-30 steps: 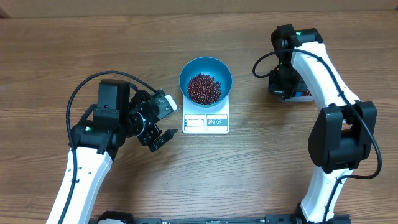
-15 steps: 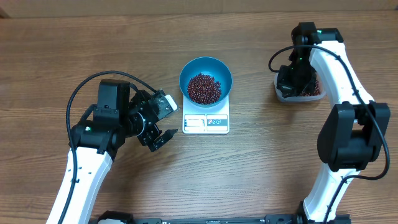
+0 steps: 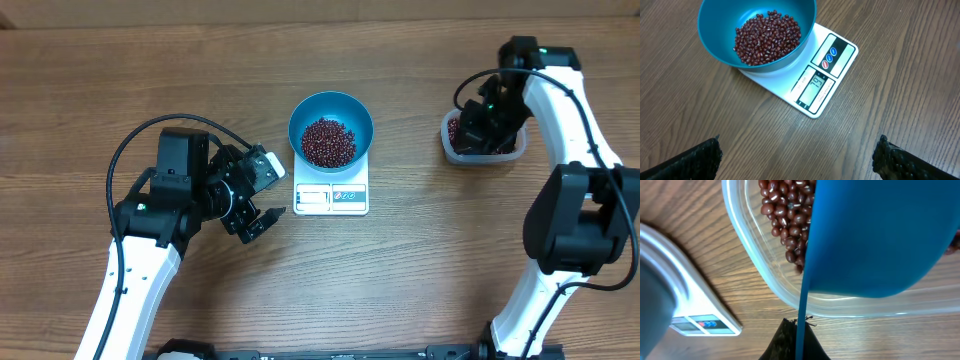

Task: Scoop item into bowl and weigh 150g on scale
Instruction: 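Drag the scoop through the beans in the tub to fill it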

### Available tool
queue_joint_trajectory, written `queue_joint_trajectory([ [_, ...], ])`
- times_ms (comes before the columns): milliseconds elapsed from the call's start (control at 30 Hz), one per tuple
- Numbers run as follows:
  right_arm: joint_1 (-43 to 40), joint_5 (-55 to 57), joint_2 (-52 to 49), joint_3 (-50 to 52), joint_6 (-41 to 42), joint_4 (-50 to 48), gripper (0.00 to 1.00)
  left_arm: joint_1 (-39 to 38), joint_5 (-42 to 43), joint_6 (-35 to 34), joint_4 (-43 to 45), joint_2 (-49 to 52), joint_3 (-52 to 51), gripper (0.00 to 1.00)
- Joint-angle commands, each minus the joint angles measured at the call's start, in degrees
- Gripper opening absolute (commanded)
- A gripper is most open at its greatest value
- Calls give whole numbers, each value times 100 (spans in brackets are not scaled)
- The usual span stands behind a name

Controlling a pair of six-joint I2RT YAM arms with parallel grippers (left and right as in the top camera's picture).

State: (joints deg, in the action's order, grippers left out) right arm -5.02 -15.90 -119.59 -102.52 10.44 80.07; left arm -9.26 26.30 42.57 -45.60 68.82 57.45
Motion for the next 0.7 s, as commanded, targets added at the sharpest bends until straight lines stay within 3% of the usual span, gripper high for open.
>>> queue_joint_trajectory([
  [0,-61,-481,-22,28,-225,-74,4,24,9,111,-4,31,-35,100],
  [667,-601,-1051,-22,28,-647,-50,4,24,9,111,-4,31,-35,99],
])
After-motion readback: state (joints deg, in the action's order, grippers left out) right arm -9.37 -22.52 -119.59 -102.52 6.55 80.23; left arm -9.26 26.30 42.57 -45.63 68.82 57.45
